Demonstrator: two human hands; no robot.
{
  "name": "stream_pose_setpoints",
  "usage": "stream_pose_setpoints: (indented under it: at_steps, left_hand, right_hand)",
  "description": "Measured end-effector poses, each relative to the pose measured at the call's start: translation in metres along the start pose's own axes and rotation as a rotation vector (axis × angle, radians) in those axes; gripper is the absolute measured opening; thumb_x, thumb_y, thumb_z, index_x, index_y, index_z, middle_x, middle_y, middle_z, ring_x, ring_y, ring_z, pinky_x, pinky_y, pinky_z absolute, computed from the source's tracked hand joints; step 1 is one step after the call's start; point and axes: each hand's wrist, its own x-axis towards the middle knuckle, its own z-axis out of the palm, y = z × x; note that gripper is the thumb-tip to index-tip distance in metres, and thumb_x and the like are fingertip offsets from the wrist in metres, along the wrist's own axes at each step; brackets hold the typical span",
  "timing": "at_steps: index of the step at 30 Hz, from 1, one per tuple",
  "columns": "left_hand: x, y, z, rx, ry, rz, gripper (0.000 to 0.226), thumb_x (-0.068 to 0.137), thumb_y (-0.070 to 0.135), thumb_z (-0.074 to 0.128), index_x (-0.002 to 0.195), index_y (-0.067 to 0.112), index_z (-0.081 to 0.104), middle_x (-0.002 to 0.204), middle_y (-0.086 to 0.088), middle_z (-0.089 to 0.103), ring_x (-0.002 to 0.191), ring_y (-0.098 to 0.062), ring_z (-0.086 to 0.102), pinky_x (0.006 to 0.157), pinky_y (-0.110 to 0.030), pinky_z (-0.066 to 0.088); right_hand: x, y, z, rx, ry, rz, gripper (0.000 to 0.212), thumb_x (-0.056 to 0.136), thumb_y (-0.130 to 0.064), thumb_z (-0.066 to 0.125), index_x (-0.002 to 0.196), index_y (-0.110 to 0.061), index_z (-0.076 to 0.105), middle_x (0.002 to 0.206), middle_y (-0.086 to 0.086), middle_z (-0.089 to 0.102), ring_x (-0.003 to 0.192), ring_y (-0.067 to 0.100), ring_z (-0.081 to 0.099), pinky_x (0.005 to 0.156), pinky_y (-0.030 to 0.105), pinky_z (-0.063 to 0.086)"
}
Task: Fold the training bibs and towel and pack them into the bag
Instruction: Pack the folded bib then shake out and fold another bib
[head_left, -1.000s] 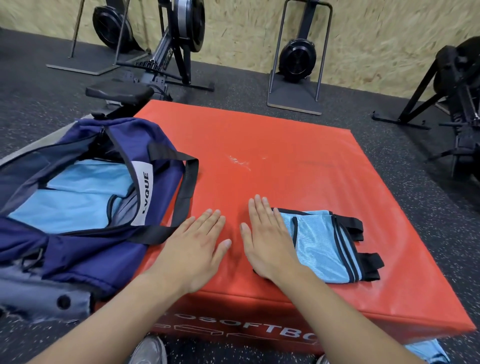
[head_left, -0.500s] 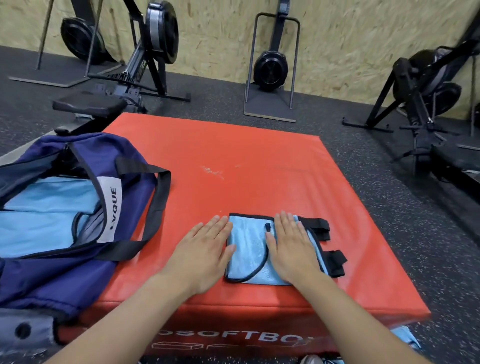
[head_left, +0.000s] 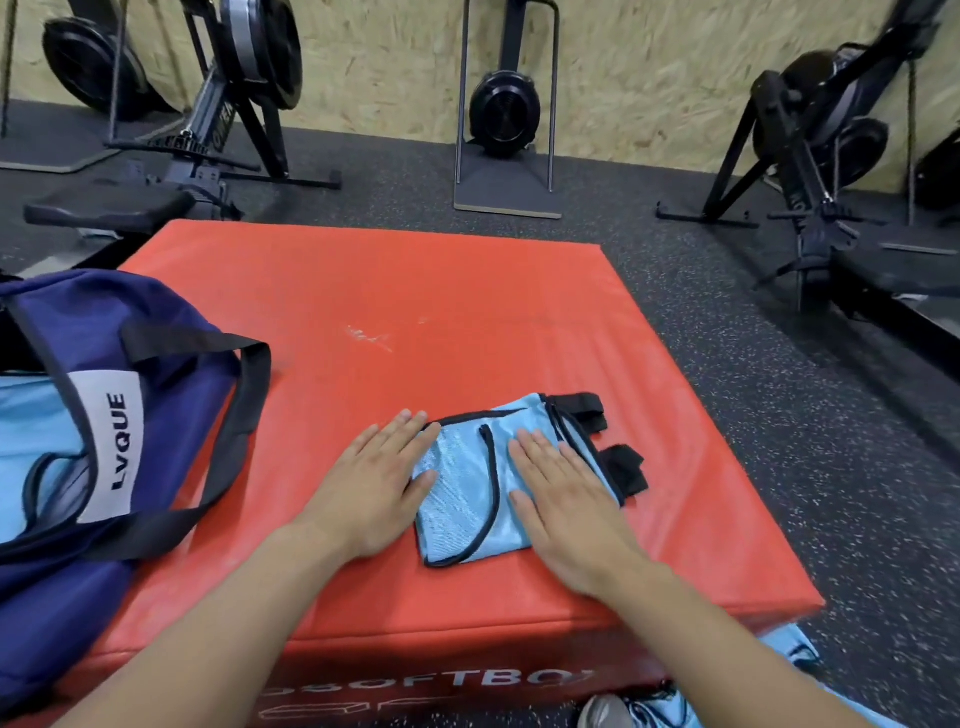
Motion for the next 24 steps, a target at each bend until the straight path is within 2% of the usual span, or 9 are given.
stream_pose_setpoints:
  at_steps: [4, 9, 15, 18, 21, 24]
  left_hand:
    - [-0.003, -0.002, 0.002, 0.002, 0.022, -0.006, 0.08, 0.086, 0.062, -0.003, 0.159, 0.034, 0.013, 0.166, 0.013, 0.014, 0.152, -0.002, 0.006, 0.121, -0.025, -0.002]
    - [-0.032, -0.011, -0.002, 0.047, 0.008, 0.045, 0.077, 0.089, 0.061, -0.002, 0.159, 0.032, 0.013, 0.163, 0.017, 0.006, 0.151, 0.0, 0.005, 0.121, -0.022, -0.002]
    - [-0.084, -0.013, 0.0, 0.092, 0.039, 0.115, 0.072, 0.1, 0.061, 0.003, 0.158, 0.027, 0.026, 0.162, 0.009, 0.025, 0.148, -0.001, 0.015, 0.12, -0.021, 0.0]
    - [-0.114, -0.007, 0.0, 0.111, 0.044, 0.113, 0.065, 0.103, 0.057, 0.011, 0.158, 0.025, 0.026, 0.162, 0.008, 0.027, 0.148, -0.002, 0.017, 0.12, -0.022, 0.003]
    - [-0.141, 0.0, 0.001, 0.126, 0.043, 0.122, 0.063, 0.104, 0.056, 0.015, 0.158, 0.025, 0.025, 0.162, 0.008, 0.027, 0.149, -0.003, 0.018, 0.12, -0.024, 0.007]
    - [-0.163, 0.009, 0.004, 0.121, 0.044, 0.144, 0.062, 0.104, 0.056, 0.018, 0.159, 0.027, 0.021, 0.162, 0.01, 0.024, 0.15, -0.001, 0.014, 0.12, -0.025, 0.007]
  right_hand:
    - [0.024, 0.033, -0.009, 0.006, -0.096, -0.117, 0.069, 0.098, -0.052, 0.008, 0.16, -0.023, 0.016, 0.167, -0.011, 0.006, 0.151, -0.001, -0.005, 0.123, 0.025, -0.007]
    - [0.021, 0.033, -0.016, 0.01, -0.071, -0.165, 0.066, 0.099, -0.051, 0.013, 0.16, -0.025, 0.017, 0.167, -0.012, 0.006, 0.152, 0.002, -0.004, 0.124, 0.026, -0.004]
    - [-0.047, 0.025, -0.035, 0.172, -0.103, -0.194, 0.064, 0.1, -0.06, 0.021, 0.156, -0.031, 0.031, 0.165, -0.012, 0.013, 0.152, 0.001, 0.007, 0.125, 0.029, 0.009]
    - [-0.088, 0.018, -0.041, 0.214, -0.127, -0.192, 0.058, 0.102, -0.06, 0.025, 0.154, -0.036, 0.033, 0.165, -0.014, 0.015, 0.15, -0.003, 0.01, 0.124, 0.03, 0.016]
    - [-0.123, 0.01, -0.045, 0.225, -0.165, -0.211, 0.052, 0.103, -0.058, 0.032, 0.153, -0.044, 0.031, 0.164, -0.022, 0.011, 0.149, -0.008, 0.005, 0.124, 0.028, 0.015]
    - [-0.147, 0.005, -0.046, 0.216, -0.164, -0.25, 0.047, 0.103, -0.057, 0.037, 0.15, -0.047, 0.037, 0.164, -0.023, 0.007, 0.149, -0.007, 0.004, 0.123, 0.027, 0.014]
